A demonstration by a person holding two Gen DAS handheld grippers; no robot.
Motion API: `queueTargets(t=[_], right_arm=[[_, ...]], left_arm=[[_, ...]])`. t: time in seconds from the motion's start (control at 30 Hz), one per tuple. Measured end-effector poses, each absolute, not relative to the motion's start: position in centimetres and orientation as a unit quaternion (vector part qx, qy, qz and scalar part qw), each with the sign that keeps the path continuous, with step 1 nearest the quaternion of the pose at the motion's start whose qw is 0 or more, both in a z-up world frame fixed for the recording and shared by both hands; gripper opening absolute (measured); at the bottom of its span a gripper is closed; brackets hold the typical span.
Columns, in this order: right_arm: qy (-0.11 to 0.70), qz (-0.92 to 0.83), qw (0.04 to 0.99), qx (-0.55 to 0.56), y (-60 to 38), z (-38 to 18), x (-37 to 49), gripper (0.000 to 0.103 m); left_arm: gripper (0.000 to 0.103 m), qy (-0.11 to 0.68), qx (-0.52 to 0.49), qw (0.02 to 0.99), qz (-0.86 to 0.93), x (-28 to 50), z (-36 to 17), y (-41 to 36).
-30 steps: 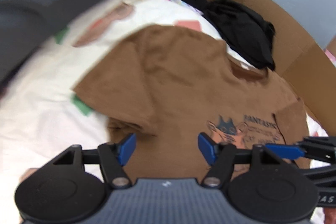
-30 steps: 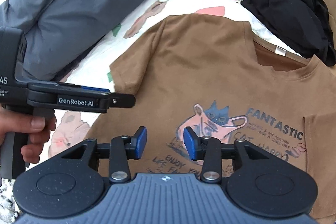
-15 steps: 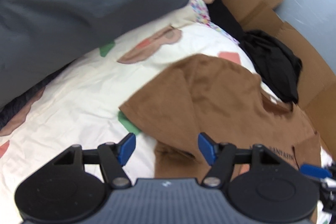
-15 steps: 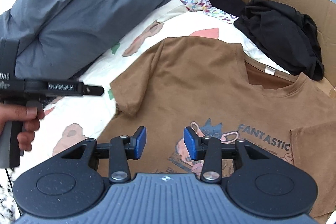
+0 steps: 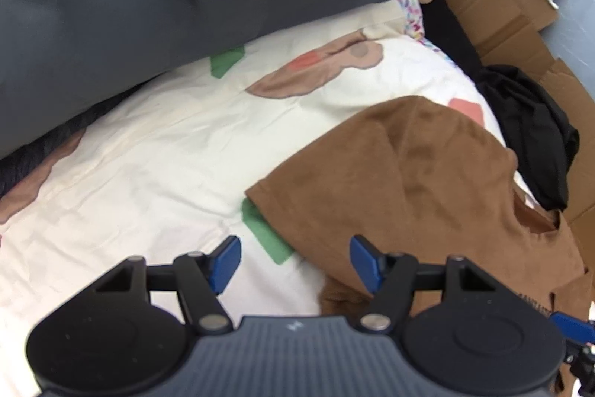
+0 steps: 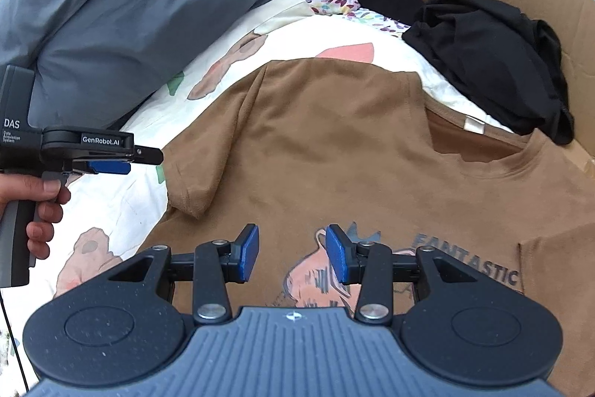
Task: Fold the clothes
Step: 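Move both grippers back over the shirt body, then pinch the folded side edge of the brown shirt with the left gripper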
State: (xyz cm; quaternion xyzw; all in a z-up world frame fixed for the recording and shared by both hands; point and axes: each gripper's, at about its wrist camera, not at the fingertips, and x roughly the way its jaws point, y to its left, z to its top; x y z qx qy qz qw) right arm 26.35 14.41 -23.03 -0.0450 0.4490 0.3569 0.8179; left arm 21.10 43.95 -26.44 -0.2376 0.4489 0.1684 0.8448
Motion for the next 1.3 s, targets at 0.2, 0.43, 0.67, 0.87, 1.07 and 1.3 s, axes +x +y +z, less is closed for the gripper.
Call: queueTargets(t=[0.2, 0.43, 0.67, 0.87, 1.07, 1.3], right_arm=[[0.459, 0.358, 0.812, -0.037, 15.7, -24.3, 26.8, 0.044], [0.463, 0.364, 0.808, -0.032, 16.2, -25.4, 26.9, 0.044], [0.469, 0.363, 0.805, -0.035, 16.5, -26.4, 27.0, 0.044], [0.482, 0.357, 0.799, -0.038, 16.0, -27.6, 27.0, 0.044], [0.485, 0.358, 0.797, -0.034, 15.7, -28.1, 27.2, 0.044], [0.492, 0.351, 0.796, -0.034, 15.2, -28.9, 27.3, 0.044]], left_arm=[[0.066, 0.442, -0.242, 0.844, 0.184, 20.9, -26.5, 45.7], [0.064, 0.430, -0.266, 0.843, 0.183, 21.1, -26.9, 46.0], [0.062, 0.420, -0.279, 0.838, 0.208, 22.4, -28.3, 47.9], [0.050, 0.403, -0.321, 0.831, 0.207, 22.8, -29.8, 49.5], [0.048, 0.416, -0.315, 0.829, 0.202, 23.7, -30.8, 49.3], [0.048, 0.445, -0.235, 0.841, 0.199, 25.7, -31.8, 47.5]])
